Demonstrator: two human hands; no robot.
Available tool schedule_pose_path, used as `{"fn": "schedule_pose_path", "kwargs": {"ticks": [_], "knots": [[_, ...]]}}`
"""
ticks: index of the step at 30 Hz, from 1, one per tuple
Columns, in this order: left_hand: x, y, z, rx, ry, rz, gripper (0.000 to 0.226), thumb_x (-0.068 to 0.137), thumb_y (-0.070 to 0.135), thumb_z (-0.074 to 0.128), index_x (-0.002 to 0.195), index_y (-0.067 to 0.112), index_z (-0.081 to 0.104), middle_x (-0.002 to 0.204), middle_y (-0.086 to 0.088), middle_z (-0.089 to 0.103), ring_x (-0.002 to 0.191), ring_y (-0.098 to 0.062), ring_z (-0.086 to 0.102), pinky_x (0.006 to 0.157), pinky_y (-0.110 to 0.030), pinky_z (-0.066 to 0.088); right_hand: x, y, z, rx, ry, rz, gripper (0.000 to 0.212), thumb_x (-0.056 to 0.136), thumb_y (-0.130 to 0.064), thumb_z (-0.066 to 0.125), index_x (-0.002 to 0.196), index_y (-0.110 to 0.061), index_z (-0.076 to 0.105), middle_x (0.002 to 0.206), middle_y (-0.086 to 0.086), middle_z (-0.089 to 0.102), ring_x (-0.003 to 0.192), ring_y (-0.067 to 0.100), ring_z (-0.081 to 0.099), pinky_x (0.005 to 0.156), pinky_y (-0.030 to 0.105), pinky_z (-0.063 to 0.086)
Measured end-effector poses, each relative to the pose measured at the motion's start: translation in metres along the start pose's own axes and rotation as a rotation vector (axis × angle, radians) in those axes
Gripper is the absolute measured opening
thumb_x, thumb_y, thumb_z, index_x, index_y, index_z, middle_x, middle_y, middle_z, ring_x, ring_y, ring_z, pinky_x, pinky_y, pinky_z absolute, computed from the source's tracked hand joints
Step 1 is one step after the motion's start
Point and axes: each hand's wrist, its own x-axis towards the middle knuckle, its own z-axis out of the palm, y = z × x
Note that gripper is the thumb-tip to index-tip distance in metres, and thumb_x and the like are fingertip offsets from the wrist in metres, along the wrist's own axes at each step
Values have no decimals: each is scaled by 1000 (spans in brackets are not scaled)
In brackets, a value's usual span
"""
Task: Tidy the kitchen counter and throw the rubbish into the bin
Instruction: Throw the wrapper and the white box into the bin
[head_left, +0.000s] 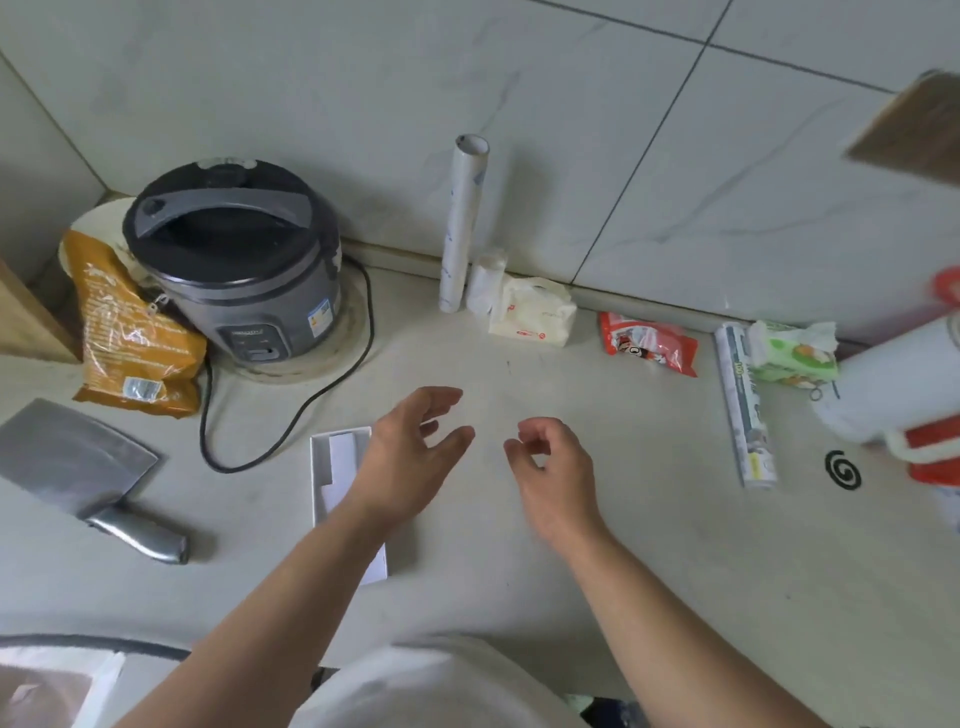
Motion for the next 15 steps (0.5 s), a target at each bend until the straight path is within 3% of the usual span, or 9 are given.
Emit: {"fn": "schedule_pose_path", "kwargs": {"ticks": [3,8,11,15], "knots": [[-2,0,23,6,-78,26,34,89,21,76,121,26,66,120,15,68,115,3,61,95,-14,48,-11,17,-18,-24,47,36,13,92,-20,68,103,-24,63,102,-8,64,95,9,61,74,7,41],[3,4,63,102,-182,62,36,90,24,75,124,27,66,118,20,65,113,0,62,93,-15,48,-13,43,-47,-66,63,79,14,92,-20,66,106,-21,63,105,-7,62,97,8,60,77,13,43],[7,7,84,197,-214,74,37,90,27,74,126,28,65,123,15,65,115,-4,61,95,-22,50,-4,58,-59,-70,31,97,14,93,-21,65,106,-24,61,106,-8,61,97,5,58,76,9,40],[12,7,102,389,-234,61,41,91,34,72,130,29,62,132,9,63,118,-11,59,97,-31,50,12,76,-73,-119,-7,96,16,94,-21,64,109,-19,62,107,-6,60,97,10,57,82,18,41]]}}
